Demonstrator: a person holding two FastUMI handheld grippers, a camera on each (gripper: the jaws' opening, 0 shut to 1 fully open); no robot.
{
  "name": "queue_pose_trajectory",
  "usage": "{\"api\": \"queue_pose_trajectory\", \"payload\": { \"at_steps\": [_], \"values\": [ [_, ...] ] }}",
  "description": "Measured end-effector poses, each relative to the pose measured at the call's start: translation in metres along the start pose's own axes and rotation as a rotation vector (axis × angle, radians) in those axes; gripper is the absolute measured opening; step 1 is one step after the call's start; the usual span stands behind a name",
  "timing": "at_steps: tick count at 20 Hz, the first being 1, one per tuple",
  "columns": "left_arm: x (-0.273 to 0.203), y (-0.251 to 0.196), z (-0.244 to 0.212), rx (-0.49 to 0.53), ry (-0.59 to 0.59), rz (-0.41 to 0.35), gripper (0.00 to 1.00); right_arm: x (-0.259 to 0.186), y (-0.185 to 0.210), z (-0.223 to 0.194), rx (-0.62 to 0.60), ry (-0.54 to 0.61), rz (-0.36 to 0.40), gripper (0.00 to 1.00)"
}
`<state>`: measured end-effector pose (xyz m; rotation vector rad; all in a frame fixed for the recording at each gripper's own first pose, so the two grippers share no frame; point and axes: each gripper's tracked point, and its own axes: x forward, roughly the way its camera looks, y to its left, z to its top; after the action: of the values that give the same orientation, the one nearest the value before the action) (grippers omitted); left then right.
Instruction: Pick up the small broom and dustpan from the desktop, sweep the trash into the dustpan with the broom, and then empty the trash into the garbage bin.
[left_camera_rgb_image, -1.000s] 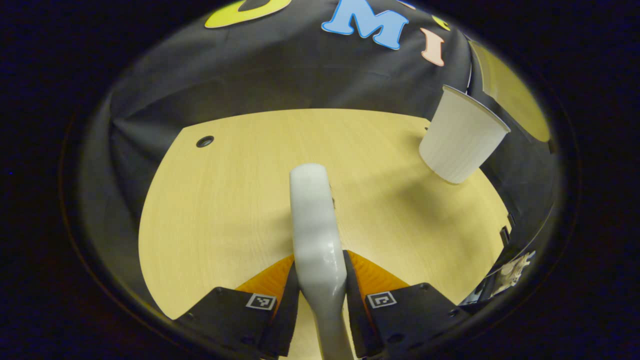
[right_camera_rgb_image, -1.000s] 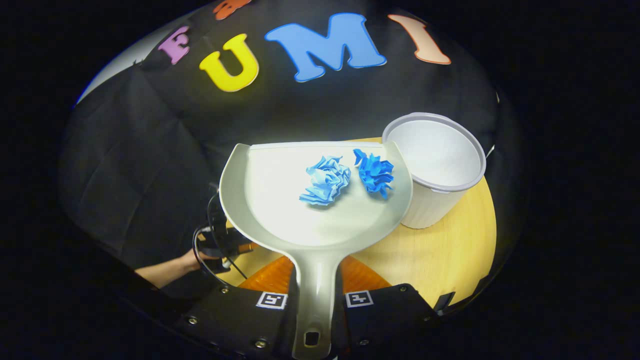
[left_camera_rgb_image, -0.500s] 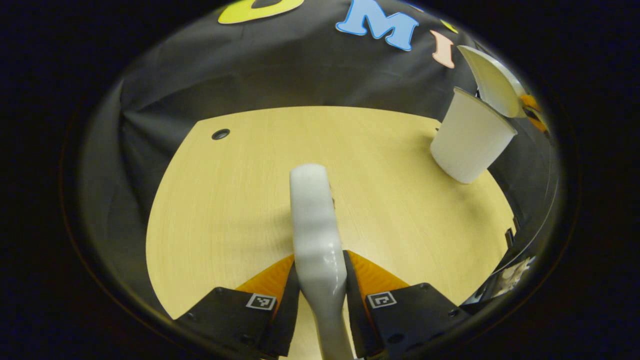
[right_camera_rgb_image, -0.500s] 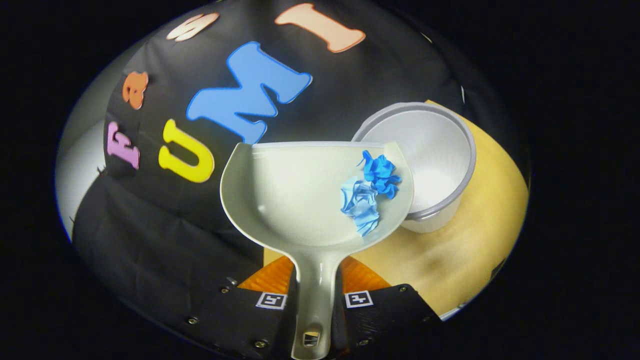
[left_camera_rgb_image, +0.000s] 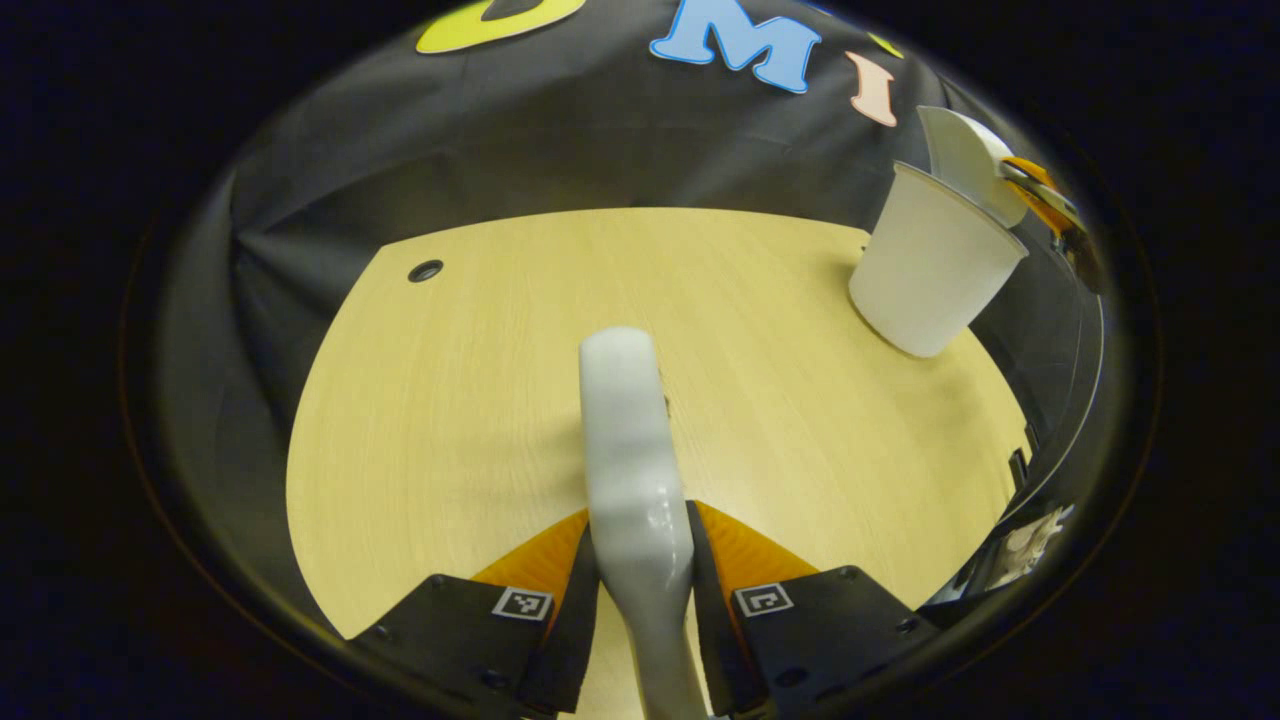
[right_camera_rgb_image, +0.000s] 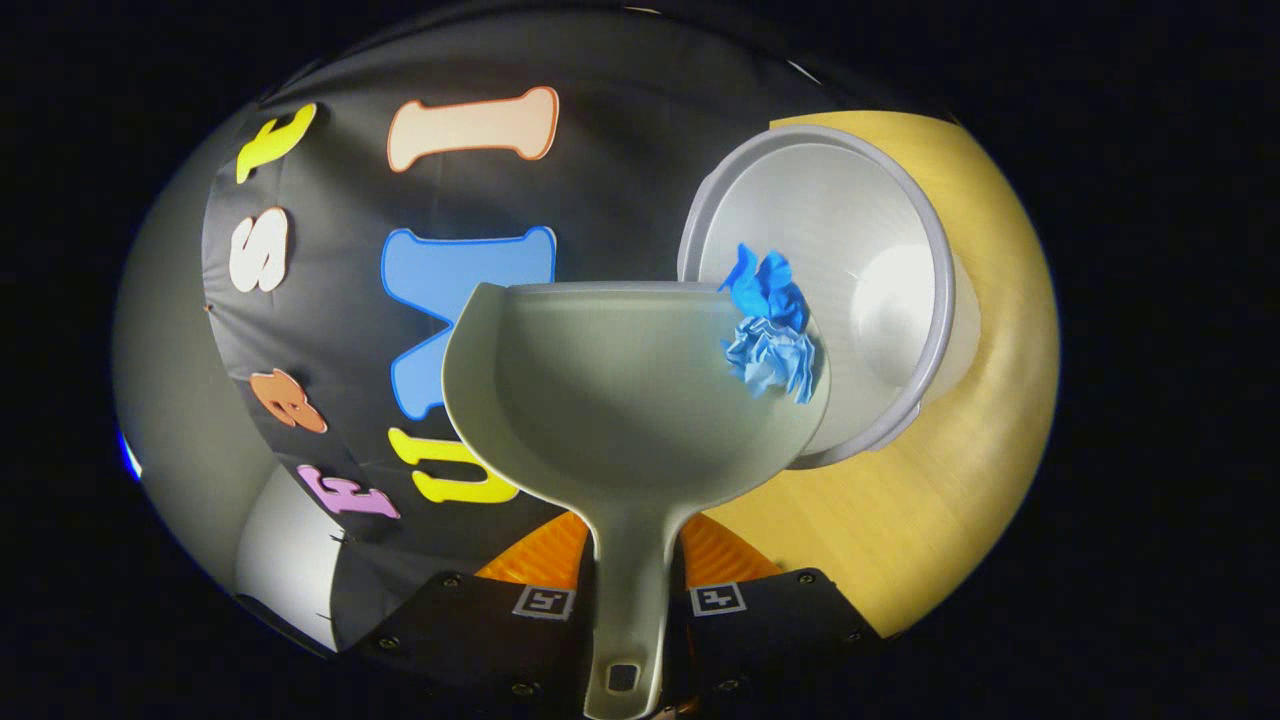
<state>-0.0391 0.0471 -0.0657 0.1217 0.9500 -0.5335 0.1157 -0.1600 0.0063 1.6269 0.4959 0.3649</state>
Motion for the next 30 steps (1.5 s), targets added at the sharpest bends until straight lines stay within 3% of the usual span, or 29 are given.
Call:
{"api": "queue_pose_trajectory", "payload": {
  "at_steps": [1,3,4,8,16,20,26,30],
  "values": [
    [0.001,-0.001,0.000,0.001,0.001,-0.001,0.50,-0.002,0.000,0.003,0.013,-0.006,0.013,0.28],
    [0.002,-0.005,0.001,0.005,0.003,-0.002,0.54,-0.005,0.000,0.006,0.027,-0.013,0.035,0.28],
    [0.003,-0.006,0.003,0.007,0.004,-0.001,0.50,-0.005,0.001,0.005,0.032,-0.010,0.045,0.28],
    [0.005,-0.011,0.005,0.011,-0.004,0.000,0.50,-0.002,0.007,-0.005,0.021,0.025,0.076,0.28],
    [0.001,-0.009,-0.001,-0.039,-0.012,0.024,0.50,-0.010,0.005,-0.082,-0.354,0.105,0.041,0.28],
    [0.001,-0.005,-0.008,-0.058,-0.006,0.035,0.50,-0.011,-0.015,-0.115,-0.626,0.105,-0.059,0.28],
    [0.001,0.003,-0.016,-0.074,0.007,0.047,0.50,-0.011,-0.051,-0.152,-0.934,0.104,-0.205,0.28],
    [-0.001,0.013,-0.019,-0.077,0.004,0.054,0.50,0.000,-0.091,-0.163,-1.116,0.098,-0.355,0.28]
  ]
}}
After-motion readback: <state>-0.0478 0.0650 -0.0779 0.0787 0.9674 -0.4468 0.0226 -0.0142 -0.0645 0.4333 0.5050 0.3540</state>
